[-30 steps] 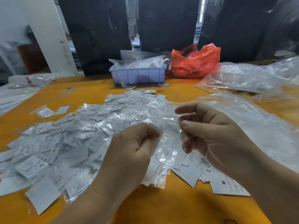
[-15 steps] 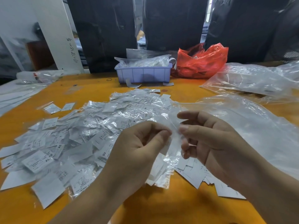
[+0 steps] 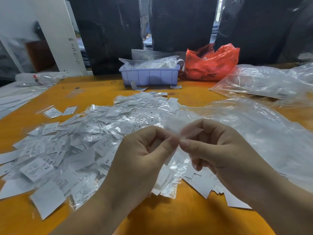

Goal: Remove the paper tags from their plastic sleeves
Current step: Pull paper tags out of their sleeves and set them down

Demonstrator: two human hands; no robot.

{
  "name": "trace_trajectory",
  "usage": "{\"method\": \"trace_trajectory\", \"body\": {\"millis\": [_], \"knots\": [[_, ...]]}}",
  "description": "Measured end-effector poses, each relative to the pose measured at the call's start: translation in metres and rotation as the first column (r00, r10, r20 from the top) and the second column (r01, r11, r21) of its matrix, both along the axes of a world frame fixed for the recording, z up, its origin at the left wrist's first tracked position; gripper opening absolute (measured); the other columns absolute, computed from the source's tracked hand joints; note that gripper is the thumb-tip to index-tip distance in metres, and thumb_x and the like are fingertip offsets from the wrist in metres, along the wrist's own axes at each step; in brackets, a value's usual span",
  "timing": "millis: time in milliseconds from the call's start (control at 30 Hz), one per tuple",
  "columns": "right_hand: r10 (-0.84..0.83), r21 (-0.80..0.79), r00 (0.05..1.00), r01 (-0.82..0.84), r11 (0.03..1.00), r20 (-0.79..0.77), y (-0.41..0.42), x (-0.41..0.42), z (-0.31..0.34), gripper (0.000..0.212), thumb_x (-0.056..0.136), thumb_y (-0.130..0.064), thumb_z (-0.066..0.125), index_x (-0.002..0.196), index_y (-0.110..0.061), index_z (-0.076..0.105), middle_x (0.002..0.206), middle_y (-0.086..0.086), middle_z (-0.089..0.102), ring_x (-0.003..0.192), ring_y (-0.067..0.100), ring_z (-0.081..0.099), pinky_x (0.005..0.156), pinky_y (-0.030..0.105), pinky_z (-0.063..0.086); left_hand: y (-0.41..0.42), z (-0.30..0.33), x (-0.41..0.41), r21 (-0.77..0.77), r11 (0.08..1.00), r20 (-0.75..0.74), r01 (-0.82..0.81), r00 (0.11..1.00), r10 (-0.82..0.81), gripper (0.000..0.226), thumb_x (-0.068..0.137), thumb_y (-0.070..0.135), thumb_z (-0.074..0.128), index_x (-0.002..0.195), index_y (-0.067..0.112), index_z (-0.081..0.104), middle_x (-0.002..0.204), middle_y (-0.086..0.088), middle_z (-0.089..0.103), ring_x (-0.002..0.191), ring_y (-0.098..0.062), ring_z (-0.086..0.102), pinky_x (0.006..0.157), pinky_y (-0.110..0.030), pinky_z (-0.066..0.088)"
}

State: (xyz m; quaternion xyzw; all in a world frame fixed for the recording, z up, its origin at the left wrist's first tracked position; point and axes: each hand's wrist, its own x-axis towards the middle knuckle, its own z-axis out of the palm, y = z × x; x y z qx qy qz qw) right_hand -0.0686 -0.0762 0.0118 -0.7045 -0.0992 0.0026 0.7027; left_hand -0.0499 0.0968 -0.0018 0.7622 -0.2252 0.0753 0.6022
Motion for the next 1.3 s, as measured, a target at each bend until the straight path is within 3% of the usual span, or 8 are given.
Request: {"method": "trace_trajectory", "body": {"millis": [167,300,400,500,600,800,1033,1300], "knots": [[0.095,-0.040,0.994,-0.098,0.994,-0.055,0.002,0.000,-0.003,0.039,0.068,-0.022,0.083,0.102,-0.014,0.066,0.064,0.000,0.061,0.055,0.013,0.058,0.050,0.024,0.047,0.001,-0.001,0.001,-0.009,0.999,0.008,0.038,0.999,-0.038,0.022,0.085,0.045,0.065,0.078,0.026,0.072,0.069,0.001,0.070,0.068,-0.011,0.067,0.061,-0.016,0.051],[0.119,0.003,0.991,-0.119,0.993,-0.055,0.002,-0.001,0.000,0.028,0.067,-0.030,0.080,0.086,-0.011,0.071,0.063,0.003,0.059,0.055,0.013,0.054,0.050,0.024,0.045,0.001,0.003,0.000,-0.070,0.994,-0.006,0.082,0.997,-0.082,0.037,0.084,0.054,0.053,0.075,0.025,0.072,0.064,0.006,0.066,0.062,0.000,0.061,0.057,-0.008,0.044],[0.105,0.040,0.993,-0.103,0.994,-0.060,-0.003,0.000,0.004,0.019,0.067,-0.026,0.082,0.074,-0.012,0.071,0.062,0.004,0.058,0.054,0.014,0.053,0.049,0.024,0.046,0.001,0.004,-0.002,-0.065,0.995,0.013,0.076,0.997,-0.075,0.029,0.088,0.048,0.051,0.079,0.032,0.073,0.069,0.008,0.068,0.065,0.000,0.061,0.057,-0.007,0.044],[0.074,0.115,0.996,-0.067,0.991,-0.055,-0.008,0.001,0.007,0.014,0.065,-0.024,0.078,0.067,-0.013,0.069,0.060,0.006,0.055,0.052,0.015,0.050,0.048,0.024,0.044,0.002,0.001,0.000,-0.074,0.996,0.013,0.056,0.998,-0.055,0.017,0.085,0.032,0.056,0.086,0.034,0.073,0.077,0.009,0.071,0.074,-0.003,0.065,0.062,-0.010,0.047],[0.012,0.178,0.998,-0.002,0.984,-0.056,-0.010,0.003,0.009,0.016,0.062,-0.017,0.083,0.062,-0.015,0.067,0.058,0.006,0.053,0.050,0.016,0.046,0.046,0.024,0.042,0.004,-0.001,0.001,-0.085,0.995,0.006,0.059,0.998,-0.059,0.023,0.083,0.023,0.055,0.094,0.038,0.070,0.085,0.008,0.070,0.081,-0.008,0.066,0.068,-0.016,0.050],[-0.052,0.217,0.996,0.067,0.974,-0.073,-0.010,0.005,0.009,0.016,0.060,-0.025,0.074,0.055,-0.017,0.062,0.055,0.005,0.049,0.047,0.015,0.043,0.045,0.024,0.040,0.001,-0.001,-0.004,0.009,0.997,0.052,0.080,0.995,-0.080,0.036,0.085,0.027,0.058,0.112,0.051,0.053,0.088,0.006,0.070,0.087,-0.021,0.067,0.075,-0.047,0.057],[-0.016,0.178,0.993,0.037,0.983,-0.119,-0.007,0.004,0.004,0.029,0.058,-0.020,0.088,0.054,-0.018,0.059,0.056,0.006,0.052,0.047,0.013,0.044,0.046,0.022,0.042,-0.001,0.001,-0.005,0.051,0.993,0.058,0.103,0.993,-0.106,0.036,0.086,0.026,0.058,0.113,0.049,0.052,0.082,0.007,0.070,0.083,-0.019,0.067,0.067,-0.043,0.053],[0.012,0.174,0.987,0.017,0.985,-0.162,-0.005,0.003,0.002,0.024,0.067,-0.018,0.083,0.056,-0.015,0.062,0.075,0.018,0.054,0.049,0.014,0.044,0.046,0.021,0.044,-0.002,0.000,-0.004,0.095,0.987,0.037,0.128,0.991,-0.131,0.041,0.087,0.024,0.058,0.120,0.047,0.048,0.079,-0.001,0.068,0.074,-0.024,0.065,0.062,-0.043,0.051]]}}
